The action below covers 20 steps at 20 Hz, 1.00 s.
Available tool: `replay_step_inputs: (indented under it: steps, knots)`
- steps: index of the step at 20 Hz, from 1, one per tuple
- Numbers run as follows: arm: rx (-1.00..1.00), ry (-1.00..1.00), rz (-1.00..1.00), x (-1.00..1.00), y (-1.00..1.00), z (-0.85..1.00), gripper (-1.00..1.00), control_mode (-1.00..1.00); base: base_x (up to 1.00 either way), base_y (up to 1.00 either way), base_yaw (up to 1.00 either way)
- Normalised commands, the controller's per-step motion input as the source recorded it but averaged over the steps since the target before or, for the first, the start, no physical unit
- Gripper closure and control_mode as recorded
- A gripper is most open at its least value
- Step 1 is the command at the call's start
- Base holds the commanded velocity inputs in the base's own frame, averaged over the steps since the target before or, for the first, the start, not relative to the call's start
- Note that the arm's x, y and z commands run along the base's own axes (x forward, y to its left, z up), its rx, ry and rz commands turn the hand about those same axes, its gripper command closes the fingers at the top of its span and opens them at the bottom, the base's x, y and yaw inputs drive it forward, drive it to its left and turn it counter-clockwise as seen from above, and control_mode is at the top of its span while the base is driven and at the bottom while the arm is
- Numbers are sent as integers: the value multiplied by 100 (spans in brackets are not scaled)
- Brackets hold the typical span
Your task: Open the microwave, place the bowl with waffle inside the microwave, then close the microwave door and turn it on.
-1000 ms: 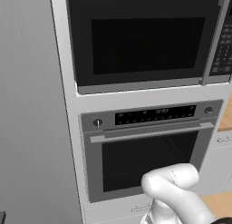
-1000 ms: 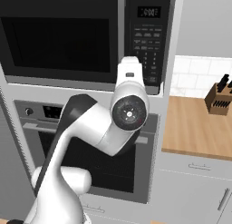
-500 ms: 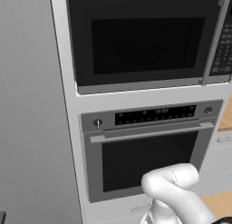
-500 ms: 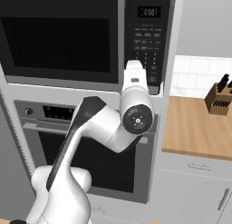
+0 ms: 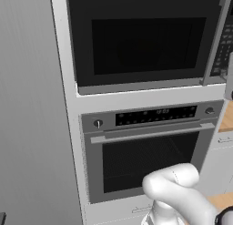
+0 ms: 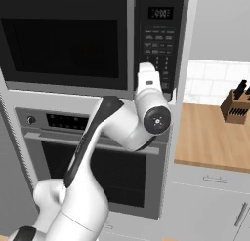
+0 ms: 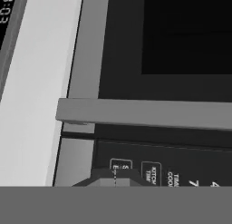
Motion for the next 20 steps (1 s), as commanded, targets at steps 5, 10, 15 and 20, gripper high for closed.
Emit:
replay_step_inputs:
  steps: [5,10,15,20]
  knots:
    - [0,-1,8,41,-3,-7,100,-100,0,0,0]
    - [1,-1,7,39,-8,-10,100,-100,0,0,0]
    - [1,-2,6,46,-6,-17,100,-100,0,0,0]
    - [-3,-5,1,82,20,-51,100,-100,0,0,0]
